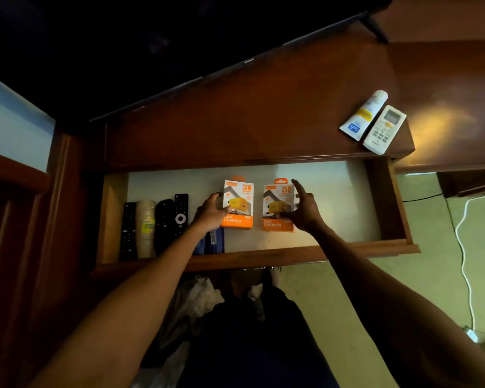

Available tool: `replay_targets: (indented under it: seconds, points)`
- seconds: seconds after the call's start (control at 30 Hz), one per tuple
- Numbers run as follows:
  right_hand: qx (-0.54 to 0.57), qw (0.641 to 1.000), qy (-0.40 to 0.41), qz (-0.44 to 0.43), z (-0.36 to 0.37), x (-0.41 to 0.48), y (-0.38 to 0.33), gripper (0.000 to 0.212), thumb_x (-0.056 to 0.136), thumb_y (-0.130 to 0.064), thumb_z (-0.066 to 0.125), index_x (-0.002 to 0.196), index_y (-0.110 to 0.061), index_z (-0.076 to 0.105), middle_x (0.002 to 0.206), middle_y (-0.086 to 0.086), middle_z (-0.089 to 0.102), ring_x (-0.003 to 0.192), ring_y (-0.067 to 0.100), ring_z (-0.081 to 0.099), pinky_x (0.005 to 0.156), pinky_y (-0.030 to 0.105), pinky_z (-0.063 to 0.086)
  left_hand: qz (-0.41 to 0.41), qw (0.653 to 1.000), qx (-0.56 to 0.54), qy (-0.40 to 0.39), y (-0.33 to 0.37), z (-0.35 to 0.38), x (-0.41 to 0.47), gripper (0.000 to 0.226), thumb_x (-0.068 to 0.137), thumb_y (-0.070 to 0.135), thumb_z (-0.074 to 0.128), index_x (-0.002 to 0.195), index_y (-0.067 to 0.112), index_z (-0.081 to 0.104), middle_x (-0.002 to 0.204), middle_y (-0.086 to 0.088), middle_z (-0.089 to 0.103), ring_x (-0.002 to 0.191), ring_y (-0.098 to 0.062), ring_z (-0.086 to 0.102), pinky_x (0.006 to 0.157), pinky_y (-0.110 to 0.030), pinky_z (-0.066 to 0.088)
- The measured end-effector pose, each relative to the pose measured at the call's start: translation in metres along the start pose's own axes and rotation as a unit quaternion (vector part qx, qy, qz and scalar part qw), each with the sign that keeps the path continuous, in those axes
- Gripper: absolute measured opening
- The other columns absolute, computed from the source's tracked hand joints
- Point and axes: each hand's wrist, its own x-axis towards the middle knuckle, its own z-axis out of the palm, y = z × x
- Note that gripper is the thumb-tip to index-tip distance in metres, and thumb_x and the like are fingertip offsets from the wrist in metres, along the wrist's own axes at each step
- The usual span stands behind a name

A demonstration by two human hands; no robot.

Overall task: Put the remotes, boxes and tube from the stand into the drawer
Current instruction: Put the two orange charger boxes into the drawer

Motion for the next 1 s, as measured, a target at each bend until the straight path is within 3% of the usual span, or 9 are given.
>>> replay_targets:
  seconds: [0.13, 0.3, 0.37, 0.47, 0.57, 0.73, 1.0]
  points:
    - [-0.021, 1.000, -0.018, 0.008, 0.003, 0.009, 0.010, 0.112, 0.067, -0.018, 0.087, 0.153, -0.029, 0.017, 0.134, 0.019, 0.042, 0.124, 0.040, 0.048, 0.099, 0.059, 0.047, -0.011, 0.998, 0.060, 0.034, 0.008, 0.021, 0.004, 0.057, 0.091, 0.033, 0.063, 0.141, 0.018, 0.042, 0.135, -0.012, 0.057, 0.117, -0.033, 0.058, 0.088, -0.036, 0.050]
    - [-0.031, 0.999, -0.033, 0.006, 0.005, 0.017, 0.028, 0.117, 0.063, -0.026, 0.089, 0.153, -0.029, 0.014, 0.135, 0.020, 0.044, 0.121, 0.040, 0.052, 0.095, 0.060, 0.049, -0.004, 0.988, 0.140, 0.064, 0.004, 0.039, -0.004, 0.044, 0.085, 0.026, 0.069, 0.126, 0.014, 0.058, 0.124, -0.015, 0.065, 0.110, -0.036, 0.060, 0.086, -0.041, 0.053]
    - [-0.042, 0.998, -0.043, 0.000, 0.001, 0.009, 0.019, 0.114, 0.067, -0.026, 0.087, 0.154, -0.025, 0.013, 0.136, 0.021, 0.043, 0.123, 0.040, 0.050, 0.098, 0.059, 0.048, 0.009, 0.984, 0.159, 0.081, 0.004, 0.042, -0.005, 0.055, 0.083, 0.021, 0.071, 0.133, 0.014, 0.048, 0.128, -0.016, 0.060, 0.114, -0.037, 0.057, 0.084, -0.040, 0.051]
    - [-0.050, 0.997, -0.061, -0.001, -0.001, 0.008, 0.017, 0.106, 0.073, -0.026, 0.083, 0.154, -0.022, 0.014, 0.138, 0.021, 0.044, 0.124, 0.041, 0.050, 0.098, 0.058, 0.048, 0.059, 0.979, 0.175, 0.083, 0.011, 0.036, 0.002, 0.097, 0.076, 0.010, 0.076, 0.152, 0.025, 0.018, 0.150, -0.015, 0.037, 0.131, -0.038, 0.043, 0.094, -0.046, 0.049]
    - [-0.060, 0.995, -0.073, -0.014, 0.000, 0.007, 0.017, 0.105, 0.073, -0.024, 0.082, 0.154, -0.020, 0.015, 0.137, 0.021, 0.049, 0.120, 0.040, 0.054, 0.094, 0.056, 0.052, 0.101, 0.974, 0.199, 0.034, 0.021, 0.029, 0.012, 0.107, 0.073, 0.008, 0.080, 0.155, 0.027, 0.015, 0.163, -0.004, 0.013, 0.142, -0.035, 0.027, 0.107, -0.049, 0.041]
    - [-0.068, 0.995, -0.077, -0.010, 0.007, 0.005, 0.017, 0.106, 0.068, -0.021, 0.086, 0.151, -0.020, 0.021, 0.132, 0.019, 0.054, 0.113, 0.039, 0.060, 0.087, 0.056, 0.055, 0.099, 0.970, 0.220, 0.022, 0.015, 0.024, 0.014, 0.083, 0.069, 0.016, 0.083, 0.142, 0.023, 0.045, 0.145, -0.003, 0.050, 0.127, -0.028, 0.048, 0.098, -0.042, 0.048]
    - [-0.095, 0.991, -0.086, -0.028, 0.020, -0.009, 0.018, 0.097, 0.070, -0.020, 0.085, 0.149, -0.018, 0.030, 0.129, 0.017, 0.059, 0.107, 0.034, 0.065, 0.087, 0.051, 0.056, 0.094, 0.967, 0.233, 0.034, -0.005, 0.019, -0.005, 0.077, 0.074, 0.023, 0.080, 0.143, 0.023, 0.045, 0.142, -0.003, 0.052, 0.125, -0.031, 0.044, 0.098, -0.042, 0.043]
